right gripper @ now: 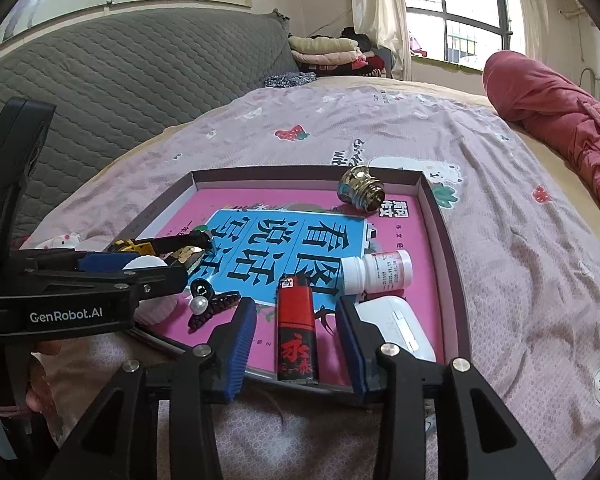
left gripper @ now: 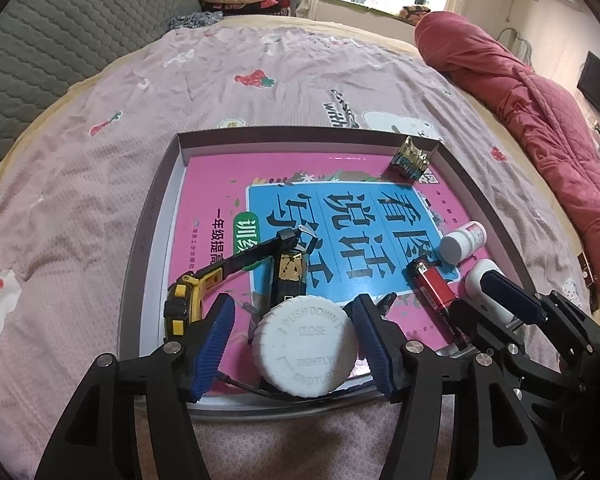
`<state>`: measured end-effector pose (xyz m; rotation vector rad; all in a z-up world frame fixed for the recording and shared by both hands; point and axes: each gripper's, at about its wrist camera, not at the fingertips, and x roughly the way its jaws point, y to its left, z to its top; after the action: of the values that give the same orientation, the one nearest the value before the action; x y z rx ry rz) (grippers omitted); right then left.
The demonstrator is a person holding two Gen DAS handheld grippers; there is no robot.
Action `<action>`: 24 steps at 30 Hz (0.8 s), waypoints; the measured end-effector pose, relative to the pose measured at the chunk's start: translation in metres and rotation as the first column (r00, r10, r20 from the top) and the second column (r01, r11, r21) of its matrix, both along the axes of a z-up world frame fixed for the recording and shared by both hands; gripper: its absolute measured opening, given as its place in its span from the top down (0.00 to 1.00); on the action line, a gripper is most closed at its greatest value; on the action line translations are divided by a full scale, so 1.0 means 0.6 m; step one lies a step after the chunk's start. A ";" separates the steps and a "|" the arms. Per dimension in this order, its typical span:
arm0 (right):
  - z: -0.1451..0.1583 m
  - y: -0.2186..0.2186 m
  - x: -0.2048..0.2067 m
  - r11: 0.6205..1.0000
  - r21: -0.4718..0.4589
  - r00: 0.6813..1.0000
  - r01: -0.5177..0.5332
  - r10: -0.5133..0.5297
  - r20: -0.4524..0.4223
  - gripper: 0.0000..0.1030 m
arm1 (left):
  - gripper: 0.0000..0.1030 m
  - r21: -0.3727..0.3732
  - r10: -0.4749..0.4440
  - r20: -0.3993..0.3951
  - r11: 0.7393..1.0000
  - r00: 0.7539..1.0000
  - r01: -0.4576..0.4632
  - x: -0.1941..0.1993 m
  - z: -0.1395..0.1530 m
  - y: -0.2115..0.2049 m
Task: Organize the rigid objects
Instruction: 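Release the white lid beside the watch while the right gripper releases the red lighter beside the AirPods case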
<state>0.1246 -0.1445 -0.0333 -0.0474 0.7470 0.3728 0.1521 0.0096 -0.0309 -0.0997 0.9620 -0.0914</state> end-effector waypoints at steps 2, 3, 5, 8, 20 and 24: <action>0.002 -0.002 -0.001 1.000 0.002 1.000 0.003 -0.003 0.006 0.60 | 0.37 -0.002 0.000 0.007 1.000 1.000 0.000 -0.002 0.004 0.001; 0.003 -0.003 -0.001 1.000 0.004 1.000 0.004 -0.004 0.008 0.60 | 0.36 -0.002 0.000 0.011 1.000 1.000 0.000 -0.003 0.006 0.002; 0.005 -0.005 -0.003 1.000 0.006 1.000 0.009 -0.010 0.017 0.59 | 0.35 -0.005 0.002 0.019 1.000 1.000 -0.002 -0.005 0.011 0.004; 0.010 -0.008 -0.005 1.000 0.010 0.999 0.017 -0.018 0.029 0.54 | 0.34 -0.005 0.004 0.033 1.000 0.999 -0.004 -0.007 0.020 0.006; 0.032 -0.017 -0.024 0.999 0.009 0.996 0.047 -0.047 0.071 0.52 | 0.28 0.021 0.006 0.087 1.000 0.996 -0.007 -0.033 0.055 0.007; 0.042 -0.017 -0.038 0.998 0.008 0.995 0.062 -0.062 0.084 0.46 | 0.28 0.036 0.011 0.108 0.999 0.994 -0.014 -0.051 0.068 0.011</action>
<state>0.1019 -0.1548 -0.0080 -0.0347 0.6632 0.3114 0.1216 0.0163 0.0099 -0.0667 0.8544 -0.0670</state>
